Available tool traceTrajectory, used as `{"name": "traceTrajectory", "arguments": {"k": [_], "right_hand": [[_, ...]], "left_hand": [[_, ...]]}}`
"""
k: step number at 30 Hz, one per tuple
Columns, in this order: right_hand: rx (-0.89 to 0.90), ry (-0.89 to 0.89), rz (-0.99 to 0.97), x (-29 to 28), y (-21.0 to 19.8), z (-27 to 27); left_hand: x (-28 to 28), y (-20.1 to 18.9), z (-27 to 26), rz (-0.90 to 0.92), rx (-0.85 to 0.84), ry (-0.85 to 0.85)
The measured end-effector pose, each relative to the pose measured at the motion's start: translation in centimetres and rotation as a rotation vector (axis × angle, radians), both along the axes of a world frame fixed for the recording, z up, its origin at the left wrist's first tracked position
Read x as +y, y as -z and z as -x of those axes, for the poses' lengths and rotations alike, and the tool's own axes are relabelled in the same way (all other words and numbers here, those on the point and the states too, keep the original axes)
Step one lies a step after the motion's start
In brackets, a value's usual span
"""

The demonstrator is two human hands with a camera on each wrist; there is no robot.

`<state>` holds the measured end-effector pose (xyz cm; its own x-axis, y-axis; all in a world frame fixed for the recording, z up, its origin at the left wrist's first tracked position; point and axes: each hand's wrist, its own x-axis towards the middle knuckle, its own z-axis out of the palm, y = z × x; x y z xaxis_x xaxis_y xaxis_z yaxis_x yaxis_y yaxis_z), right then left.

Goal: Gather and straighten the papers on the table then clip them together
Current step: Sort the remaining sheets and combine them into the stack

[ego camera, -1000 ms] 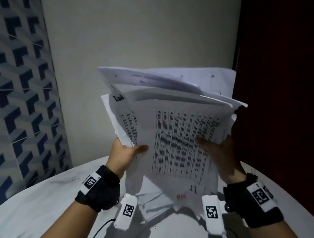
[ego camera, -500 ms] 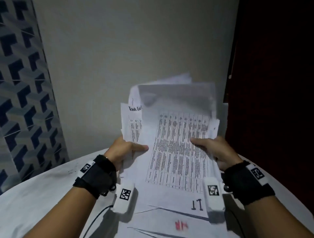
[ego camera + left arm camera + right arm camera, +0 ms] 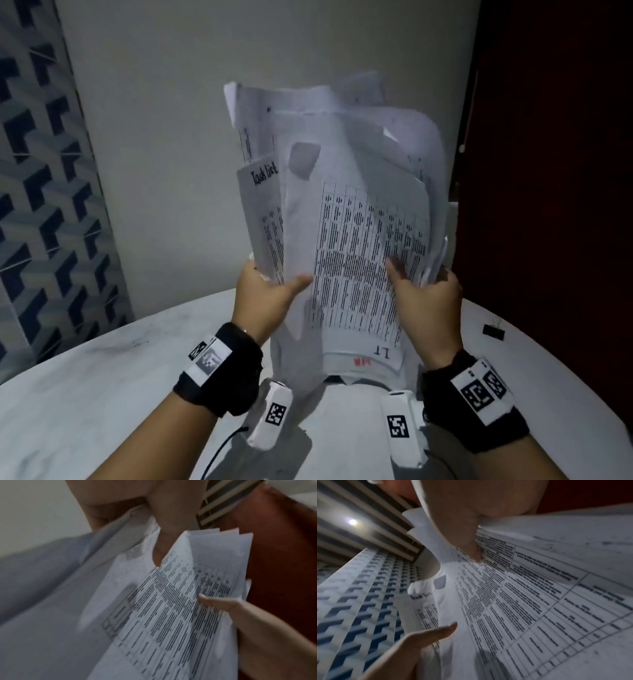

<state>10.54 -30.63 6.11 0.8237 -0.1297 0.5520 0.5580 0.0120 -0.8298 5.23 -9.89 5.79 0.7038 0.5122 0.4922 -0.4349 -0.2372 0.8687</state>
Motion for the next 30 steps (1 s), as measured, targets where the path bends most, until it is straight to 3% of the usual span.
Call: {"name": "traceTrajectory", "arguments": {"k": [5, 10, 16, 23, 30], "right_hand": [[0.165, -0.122, -0.11, -0.9, 0.9, -0.5], [0.256, -0.12, -0.173, -1.6, 1.5, -1.8], [0.254, -0.177, -0.214, -2.3, 1.1, -1.7], [0.314, -0.234, -0.24, -2.6, -0.4, -2.1], [0.313, -0.296, -0.188, -2.8, -0.1, -2.1]], "left_hand": [[0.6, 0.8, 0.4, 0.227, 0.025, 0.244], [1.7, 0.7, 0.7, 0.469, 0.092, 0.413], [3.3, 0.3, -0.1, 0.262, 0.115, 0.252], [2.5, -1.0, -0.1, 0.178, 0.034, 0.324], [1.6, -0.5, -0.4, 0.111, 0.034, 0.268]]}}
